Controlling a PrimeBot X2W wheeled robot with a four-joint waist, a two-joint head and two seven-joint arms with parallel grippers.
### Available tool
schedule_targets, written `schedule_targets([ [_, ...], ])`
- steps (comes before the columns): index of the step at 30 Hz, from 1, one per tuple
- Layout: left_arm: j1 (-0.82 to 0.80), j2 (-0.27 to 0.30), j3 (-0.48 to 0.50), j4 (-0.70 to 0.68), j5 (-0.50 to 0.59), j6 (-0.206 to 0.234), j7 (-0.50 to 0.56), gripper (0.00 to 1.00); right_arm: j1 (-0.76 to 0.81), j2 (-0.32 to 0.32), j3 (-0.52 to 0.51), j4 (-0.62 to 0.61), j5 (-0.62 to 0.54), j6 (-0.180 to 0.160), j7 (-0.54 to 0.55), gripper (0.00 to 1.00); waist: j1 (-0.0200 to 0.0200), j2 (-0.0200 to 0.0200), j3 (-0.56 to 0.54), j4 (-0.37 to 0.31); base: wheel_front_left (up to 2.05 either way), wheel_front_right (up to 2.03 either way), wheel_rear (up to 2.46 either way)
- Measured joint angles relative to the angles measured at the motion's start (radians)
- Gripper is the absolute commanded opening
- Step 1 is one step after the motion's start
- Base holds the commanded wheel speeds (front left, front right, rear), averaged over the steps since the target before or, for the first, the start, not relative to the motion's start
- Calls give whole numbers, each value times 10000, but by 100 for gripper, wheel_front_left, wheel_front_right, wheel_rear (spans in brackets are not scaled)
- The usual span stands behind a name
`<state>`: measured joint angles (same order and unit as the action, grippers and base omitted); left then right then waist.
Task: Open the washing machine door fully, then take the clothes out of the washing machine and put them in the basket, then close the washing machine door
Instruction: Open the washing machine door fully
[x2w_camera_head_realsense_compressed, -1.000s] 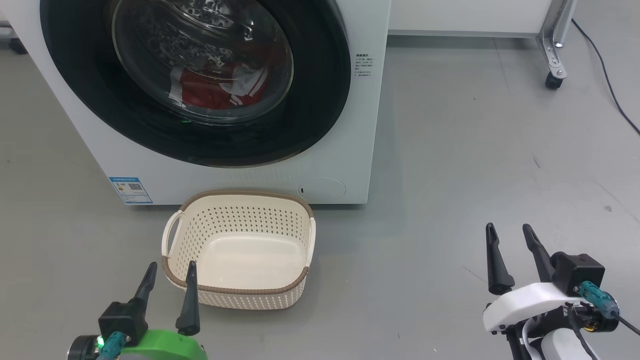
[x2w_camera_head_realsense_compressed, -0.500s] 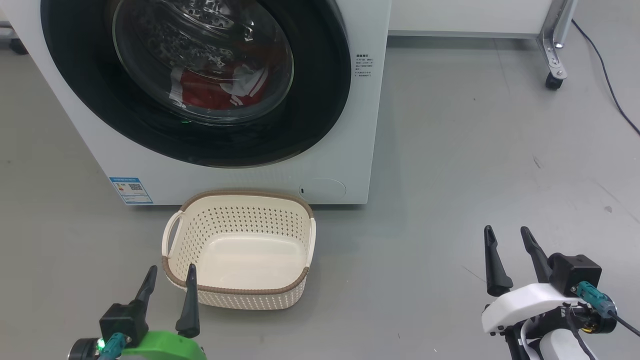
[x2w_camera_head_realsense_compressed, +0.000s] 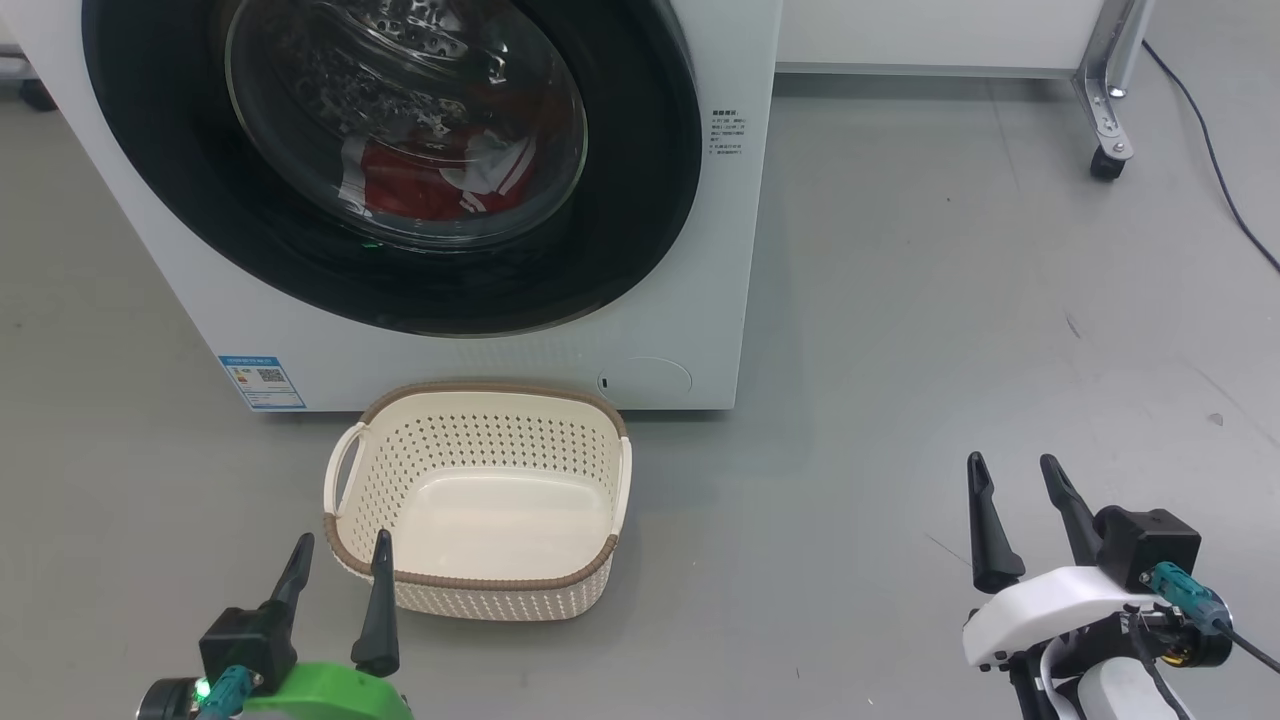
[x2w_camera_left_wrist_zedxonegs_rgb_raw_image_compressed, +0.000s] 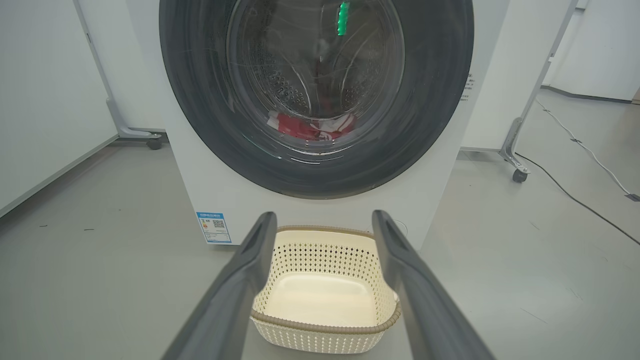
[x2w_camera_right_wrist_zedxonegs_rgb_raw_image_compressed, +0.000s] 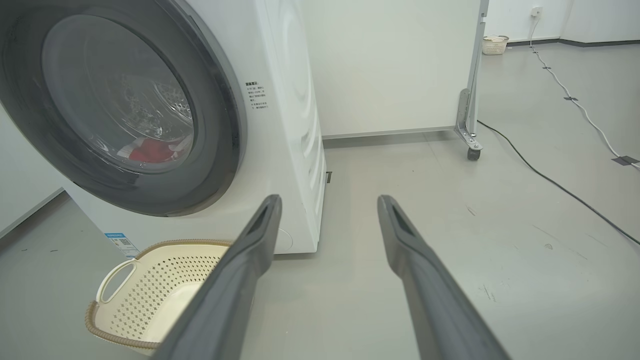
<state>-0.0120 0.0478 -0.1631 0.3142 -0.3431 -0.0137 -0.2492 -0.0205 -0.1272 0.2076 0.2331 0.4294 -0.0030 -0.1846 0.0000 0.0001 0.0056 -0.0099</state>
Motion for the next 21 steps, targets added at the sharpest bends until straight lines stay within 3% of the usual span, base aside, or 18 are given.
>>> schedule_targets([
  [18,-34,-12,2,81,-2,0,0,100,-129,-2,38,121,0,2,-4,100,0,0,-3,3,0,0,0],
  [19,-35,-13,2,81,-2,0,0,100,-129,-2,38,121,8,4,-13,93,0,0,2,5,0,0,0],
  [20,-35,-13,2,82,-4,0,0,100,-129,-2,36,121,12,4,-15,37,0,-1,11,7,0,0,0],
  [21,-35,-13,2,82,-10,0,0,100,-129,-2,35,113,12,4,-13,2,0,0,23,9,0,0,0],
])
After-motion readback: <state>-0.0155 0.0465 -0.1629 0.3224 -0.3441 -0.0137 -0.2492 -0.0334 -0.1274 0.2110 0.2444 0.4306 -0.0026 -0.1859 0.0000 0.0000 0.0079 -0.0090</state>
